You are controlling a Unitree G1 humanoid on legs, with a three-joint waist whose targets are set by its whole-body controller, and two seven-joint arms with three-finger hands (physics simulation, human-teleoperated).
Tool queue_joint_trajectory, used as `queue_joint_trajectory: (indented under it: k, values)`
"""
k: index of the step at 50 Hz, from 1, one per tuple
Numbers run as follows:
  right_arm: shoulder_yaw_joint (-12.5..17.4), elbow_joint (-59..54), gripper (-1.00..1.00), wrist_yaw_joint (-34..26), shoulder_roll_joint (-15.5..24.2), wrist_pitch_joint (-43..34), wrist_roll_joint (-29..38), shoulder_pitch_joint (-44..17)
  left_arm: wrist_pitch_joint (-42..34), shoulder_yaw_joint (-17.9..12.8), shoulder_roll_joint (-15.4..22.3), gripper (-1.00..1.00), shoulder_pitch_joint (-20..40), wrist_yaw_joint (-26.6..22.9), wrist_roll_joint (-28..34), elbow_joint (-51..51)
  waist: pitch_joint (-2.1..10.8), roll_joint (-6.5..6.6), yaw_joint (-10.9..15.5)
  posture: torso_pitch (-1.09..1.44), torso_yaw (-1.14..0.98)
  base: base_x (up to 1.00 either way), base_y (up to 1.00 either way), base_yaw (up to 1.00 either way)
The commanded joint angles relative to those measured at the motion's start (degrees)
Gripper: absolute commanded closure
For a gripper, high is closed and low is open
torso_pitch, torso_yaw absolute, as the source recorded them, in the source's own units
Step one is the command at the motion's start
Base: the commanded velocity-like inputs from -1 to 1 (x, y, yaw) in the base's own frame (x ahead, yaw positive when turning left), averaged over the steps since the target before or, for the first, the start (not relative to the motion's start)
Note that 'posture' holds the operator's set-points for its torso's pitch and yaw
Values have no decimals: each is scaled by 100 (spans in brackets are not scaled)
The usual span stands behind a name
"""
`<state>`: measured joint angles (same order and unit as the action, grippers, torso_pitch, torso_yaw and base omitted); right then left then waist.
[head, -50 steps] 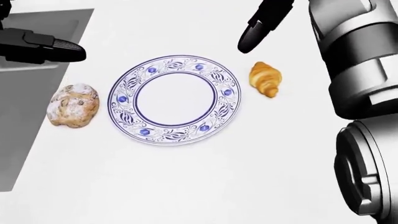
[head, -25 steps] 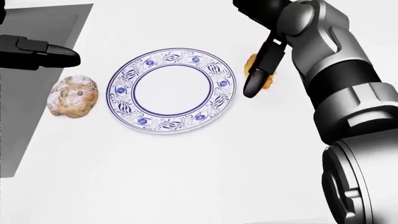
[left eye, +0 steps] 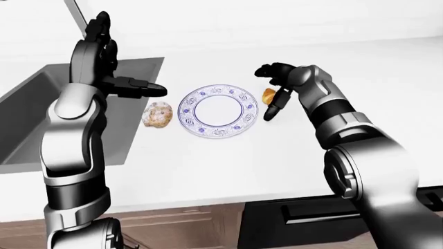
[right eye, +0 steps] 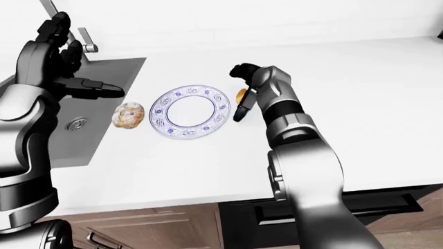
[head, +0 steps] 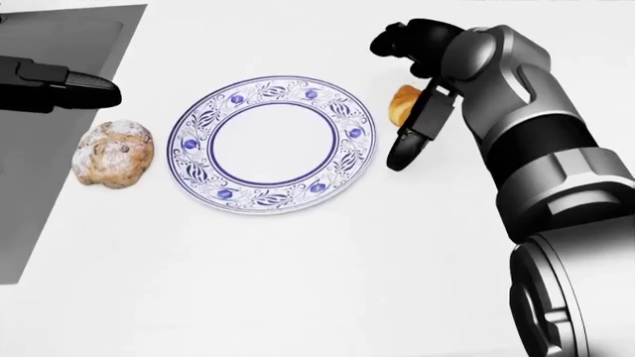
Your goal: Place the pastries on the plates.
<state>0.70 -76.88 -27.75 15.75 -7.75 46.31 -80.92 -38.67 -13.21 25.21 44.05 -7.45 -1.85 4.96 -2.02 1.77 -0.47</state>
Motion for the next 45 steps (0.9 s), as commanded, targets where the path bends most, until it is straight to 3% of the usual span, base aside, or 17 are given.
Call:
queue_joint_trajectory:
  k: [1, 21, 37, 45]
  values:
    - [12, 218, -65, 72, 67, 73, 7, -225, 145, -83, 101, -100, 199, 33, 19, 168, 183, 12, -2, 0, 0, 0, 0, 0]
    - [-75, 264, -33, 38, 107, 213, 215, -75, 133, -80, 154, -100, 207, 9, 81, 195, 190, -1, -4, 0, 0, 0, 0, 0]
    - [-287, 341, -2, 198, 126, 783, 849, 187, -88, -175, 294, -100, 219, -41, 99, 433, 181, 3, -8, 0, 0, 0, 0, 0]
    - [-225, 357, 34, 370, 118, 886, 963, 286, -91, -198, 310, -100, 173, -38, 111, 454, 186, -13, 1, 0, 0, 0, 0, 0]
